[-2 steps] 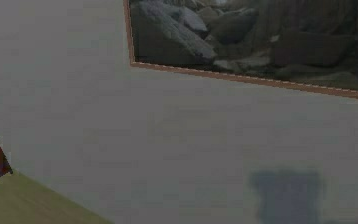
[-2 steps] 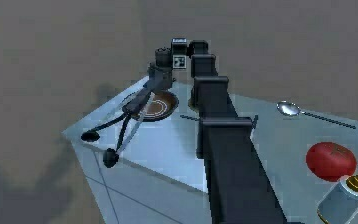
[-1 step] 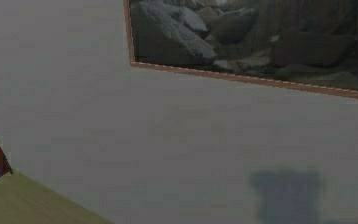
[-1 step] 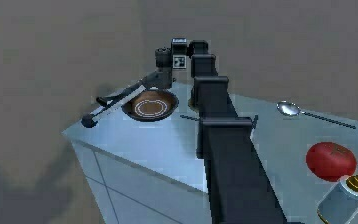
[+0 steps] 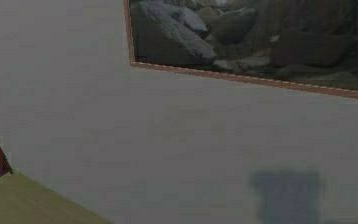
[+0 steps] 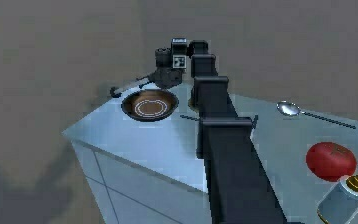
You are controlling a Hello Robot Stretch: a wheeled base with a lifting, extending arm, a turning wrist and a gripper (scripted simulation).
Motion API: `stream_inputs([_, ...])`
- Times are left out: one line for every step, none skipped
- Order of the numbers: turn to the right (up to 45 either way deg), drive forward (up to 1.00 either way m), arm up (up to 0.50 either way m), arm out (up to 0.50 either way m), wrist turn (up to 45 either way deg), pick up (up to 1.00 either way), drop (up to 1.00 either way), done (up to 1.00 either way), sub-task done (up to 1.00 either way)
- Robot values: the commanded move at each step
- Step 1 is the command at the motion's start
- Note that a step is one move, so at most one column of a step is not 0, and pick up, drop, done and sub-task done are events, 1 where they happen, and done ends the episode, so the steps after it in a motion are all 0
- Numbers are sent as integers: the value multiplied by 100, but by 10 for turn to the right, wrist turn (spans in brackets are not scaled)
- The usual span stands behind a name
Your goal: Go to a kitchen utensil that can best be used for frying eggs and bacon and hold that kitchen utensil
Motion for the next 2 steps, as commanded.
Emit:
stream_inputs([0,0,0,0,210,0,0,0,0])
stream_inputs([0,0,-12,0,0,0,0,0,0])
